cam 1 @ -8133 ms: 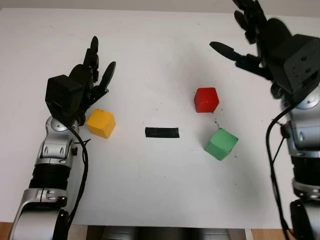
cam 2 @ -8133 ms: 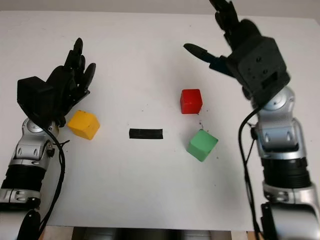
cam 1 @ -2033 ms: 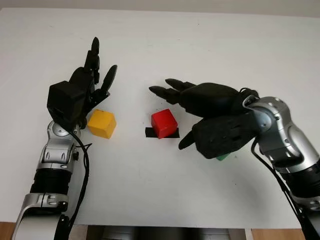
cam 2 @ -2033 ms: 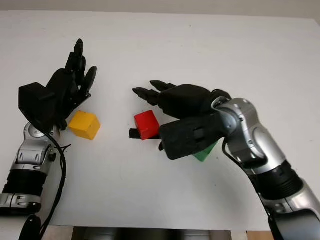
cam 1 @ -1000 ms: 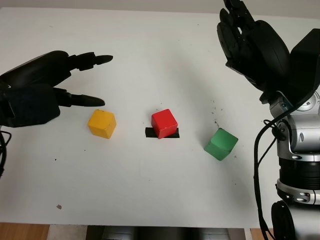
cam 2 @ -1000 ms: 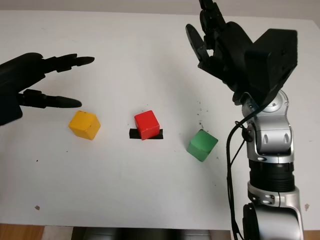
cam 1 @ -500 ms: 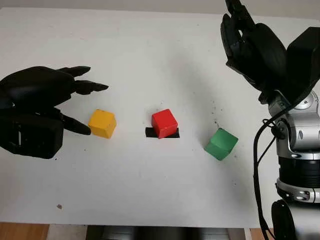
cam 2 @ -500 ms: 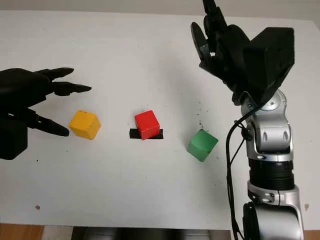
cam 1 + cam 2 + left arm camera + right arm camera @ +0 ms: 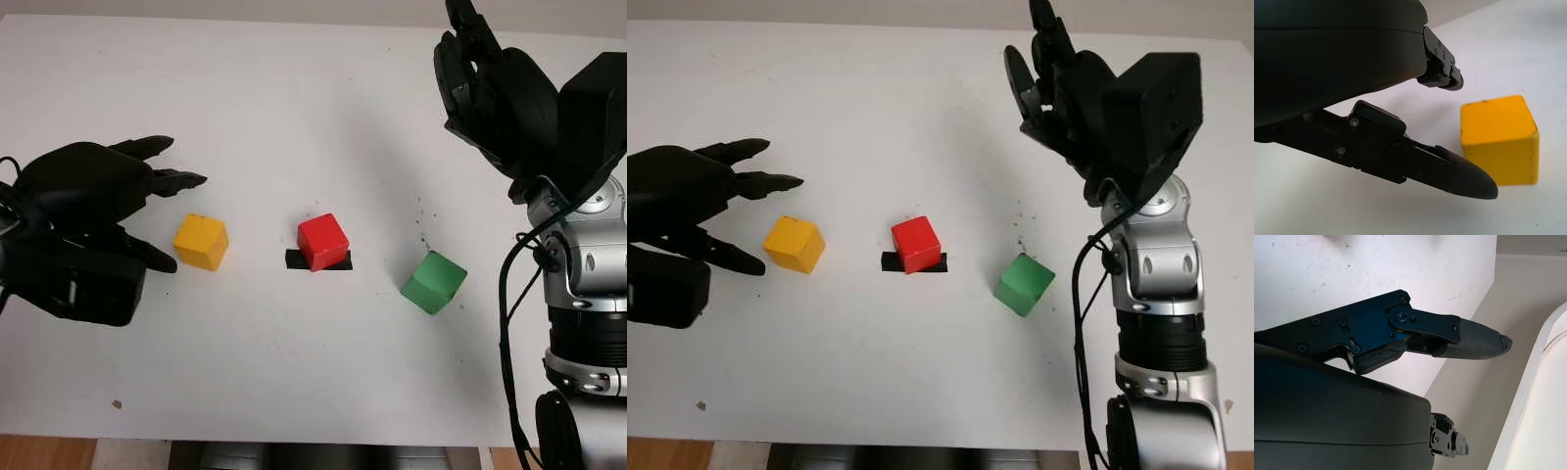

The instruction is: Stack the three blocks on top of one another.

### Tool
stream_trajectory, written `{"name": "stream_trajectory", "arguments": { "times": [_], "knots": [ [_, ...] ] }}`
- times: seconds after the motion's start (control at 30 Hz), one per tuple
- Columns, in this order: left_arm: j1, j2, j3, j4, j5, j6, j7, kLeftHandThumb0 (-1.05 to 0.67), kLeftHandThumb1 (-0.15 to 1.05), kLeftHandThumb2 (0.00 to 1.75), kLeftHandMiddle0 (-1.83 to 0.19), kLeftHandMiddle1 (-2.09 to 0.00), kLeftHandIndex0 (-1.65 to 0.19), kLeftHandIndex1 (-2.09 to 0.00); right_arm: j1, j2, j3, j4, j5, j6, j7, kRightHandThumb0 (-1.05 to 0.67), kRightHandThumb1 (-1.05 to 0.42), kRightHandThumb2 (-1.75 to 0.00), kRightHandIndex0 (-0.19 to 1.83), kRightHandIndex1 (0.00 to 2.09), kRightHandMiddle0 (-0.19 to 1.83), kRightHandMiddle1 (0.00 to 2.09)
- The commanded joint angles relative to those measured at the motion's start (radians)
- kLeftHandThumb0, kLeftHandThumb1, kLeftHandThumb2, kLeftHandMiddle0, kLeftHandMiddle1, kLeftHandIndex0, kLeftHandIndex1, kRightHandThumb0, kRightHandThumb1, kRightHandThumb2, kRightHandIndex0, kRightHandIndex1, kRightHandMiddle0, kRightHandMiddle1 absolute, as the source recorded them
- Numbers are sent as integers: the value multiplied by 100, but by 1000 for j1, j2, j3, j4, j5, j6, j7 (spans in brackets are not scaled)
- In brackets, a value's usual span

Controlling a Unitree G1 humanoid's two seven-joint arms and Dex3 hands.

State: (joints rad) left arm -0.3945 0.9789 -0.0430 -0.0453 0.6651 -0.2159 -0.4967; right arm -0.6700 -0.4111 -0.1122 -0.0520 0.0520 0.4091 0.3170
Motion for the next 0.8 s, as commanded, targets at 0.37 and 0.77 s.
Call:
{"name": "stream_trajectory", "arguments": {
  "times": [0.37, 0.77],
  "knots": [
    [-41, -49, -77, 68, 50, -19, 28, -90, 103, 5, -5, -6, -41, -13, -16, -26, 2, -5, -13, -42, 7, -78, -105, -65, -19, 0, -19, 0],
    [-43, -67, -66, 133, 18, -91, 126, -65, 105, 10, -20, -7, -21, -101, -14, -34, 10, 4, -30, -69, 7, -77, -105, -67, -19, 0, -19, 0]
  ]
}}
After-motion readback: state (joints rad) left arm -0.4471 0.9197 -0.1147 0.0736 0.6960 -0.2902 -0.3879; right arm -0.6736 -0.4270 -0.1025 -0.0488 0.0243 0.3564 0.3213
